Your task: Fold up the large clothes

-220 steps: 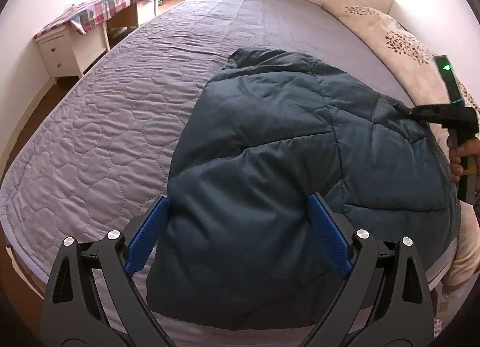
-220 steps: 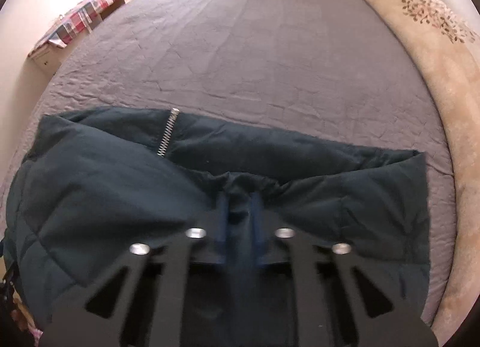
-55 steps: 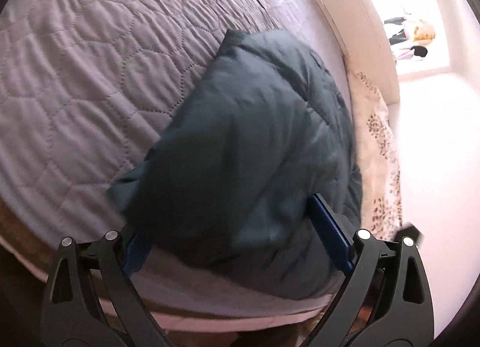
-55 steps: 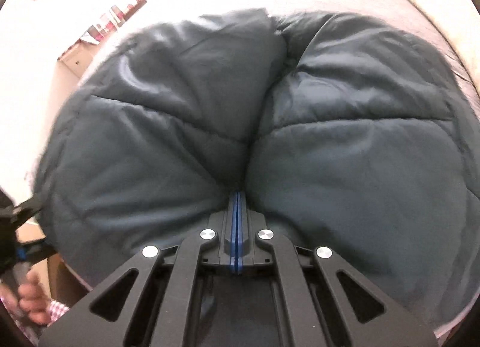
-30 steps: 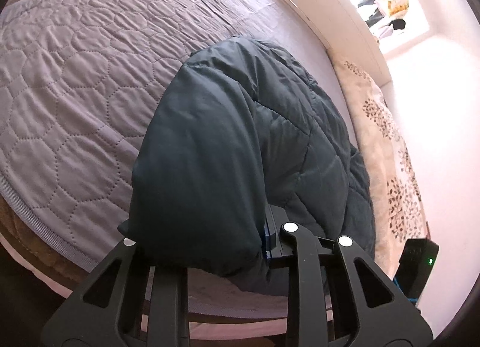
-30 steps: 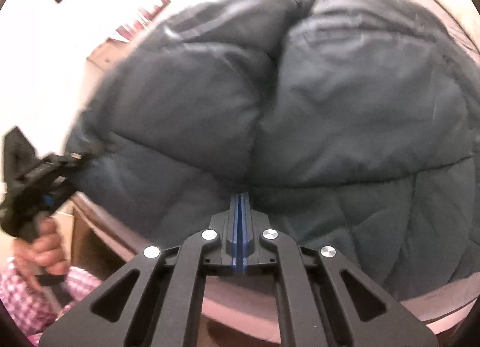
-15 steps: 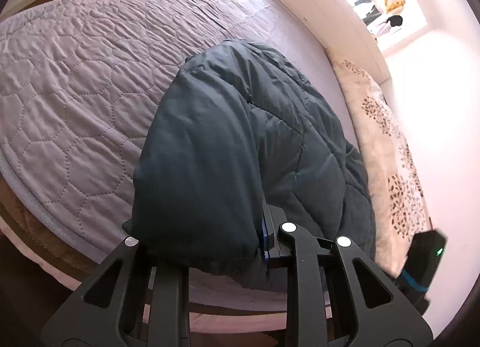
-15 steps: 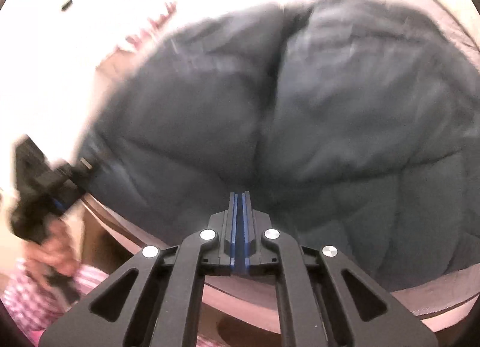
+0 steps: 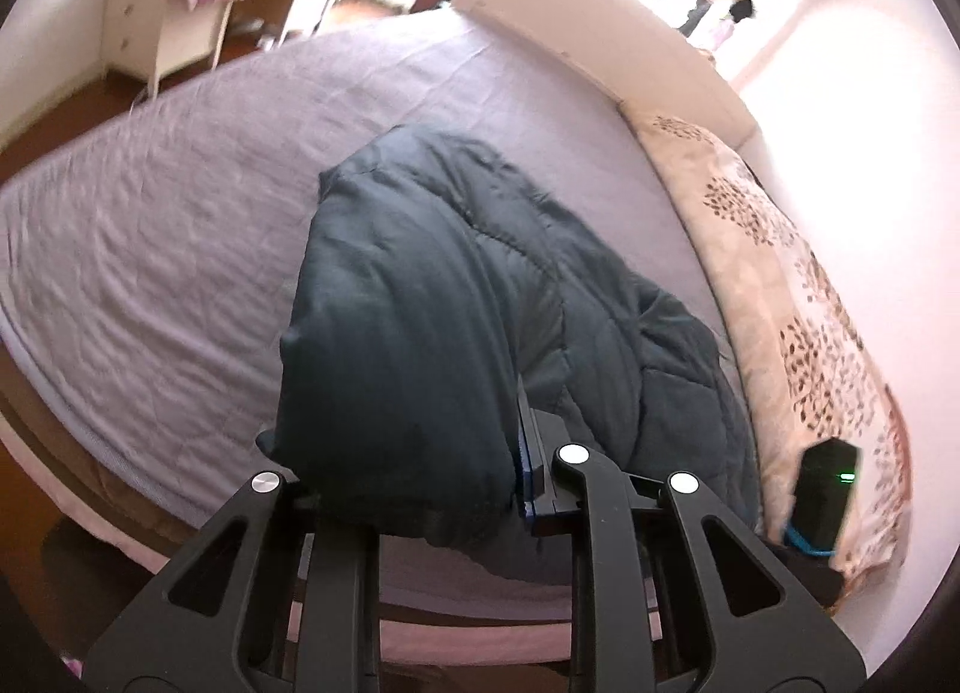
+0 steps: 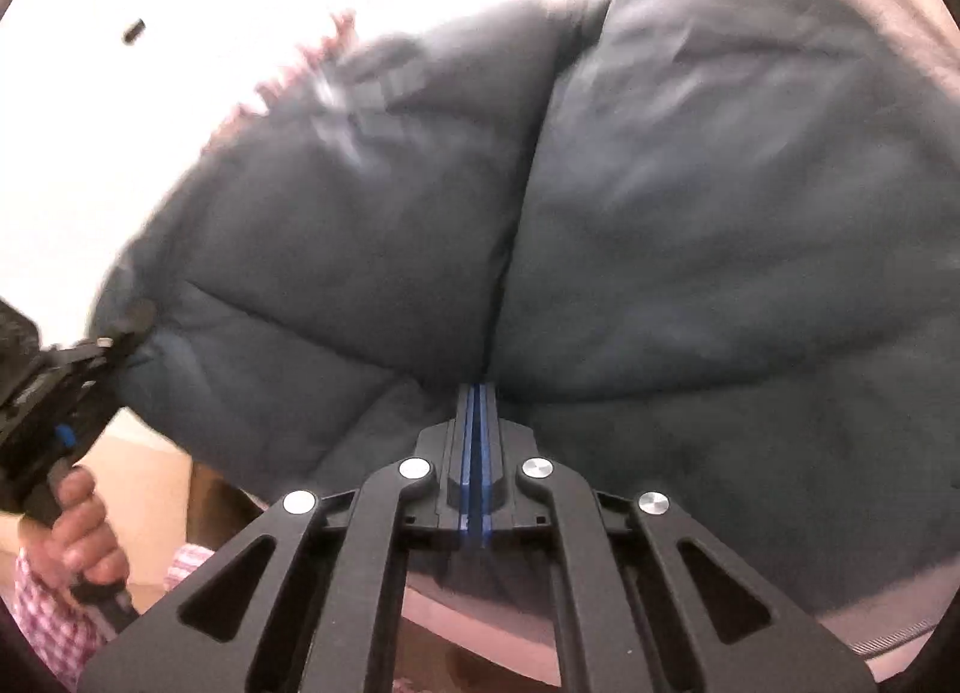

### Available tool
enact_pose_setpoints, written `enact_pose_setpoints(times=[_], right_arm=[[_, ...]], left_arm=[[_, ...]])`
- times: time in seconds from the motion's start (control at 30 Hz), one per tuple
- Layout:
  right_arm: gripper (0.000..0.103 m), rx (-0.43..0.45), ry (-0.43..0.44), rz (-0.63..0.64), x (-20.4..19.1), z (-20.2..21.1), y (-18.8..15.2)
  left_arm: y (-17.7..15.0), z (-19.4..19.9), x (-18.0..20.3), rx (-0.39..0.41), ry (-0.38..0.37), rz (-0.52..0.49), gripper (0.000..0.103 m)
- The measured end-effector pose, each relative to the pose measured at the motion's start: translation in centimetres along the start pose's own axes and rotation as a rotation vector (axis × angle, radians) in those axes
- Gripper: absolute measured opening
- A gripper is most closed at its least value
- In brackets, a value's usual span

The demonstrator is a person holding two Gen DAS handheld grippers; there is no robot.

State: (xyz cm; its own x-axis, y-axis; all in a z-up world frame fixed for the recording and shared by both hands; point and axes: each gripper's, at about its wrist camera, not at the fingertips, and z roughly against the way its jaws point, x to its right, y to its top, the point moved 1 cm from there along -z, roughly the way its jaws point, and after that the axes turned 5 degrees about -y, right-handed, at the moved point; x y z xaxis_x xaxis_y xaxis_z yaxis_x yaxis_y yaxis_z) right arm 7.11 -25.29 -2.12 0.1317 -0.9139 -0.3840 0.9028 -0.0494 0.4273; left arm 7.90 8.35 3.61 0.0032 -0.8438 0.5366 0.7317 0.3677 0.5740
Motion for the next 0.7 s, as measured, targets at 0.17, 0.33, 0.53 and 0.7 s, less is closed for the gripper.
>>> enact_pose_setpoints(times=[0.17,0.33,0.53,0.7], right_arm=[[0.002,0.189,-0.012,-0.174,7.9,7.3,-1.3],[0.004,0.276,-0.029,-0.418,16.6,9.5,-2.9],[0.003,0.140,0.012,-0.320,15.9,4.2,-2.7],[0.003,0.134,0.079,-0.341,16.7,4.3,-3.1]], left_arm=[[1.5,1.1,4.8,0.047,0.010,-0.142,0.020],[2.0,1.9,10.7,0.093,0.009,-0.319,0.020],[-0.7,1.1,20.6,0.118,-0.035,-0.623,0.020],[-8.3,-3.5,29.6,0.072,-0.132,-0.998,0.020]])
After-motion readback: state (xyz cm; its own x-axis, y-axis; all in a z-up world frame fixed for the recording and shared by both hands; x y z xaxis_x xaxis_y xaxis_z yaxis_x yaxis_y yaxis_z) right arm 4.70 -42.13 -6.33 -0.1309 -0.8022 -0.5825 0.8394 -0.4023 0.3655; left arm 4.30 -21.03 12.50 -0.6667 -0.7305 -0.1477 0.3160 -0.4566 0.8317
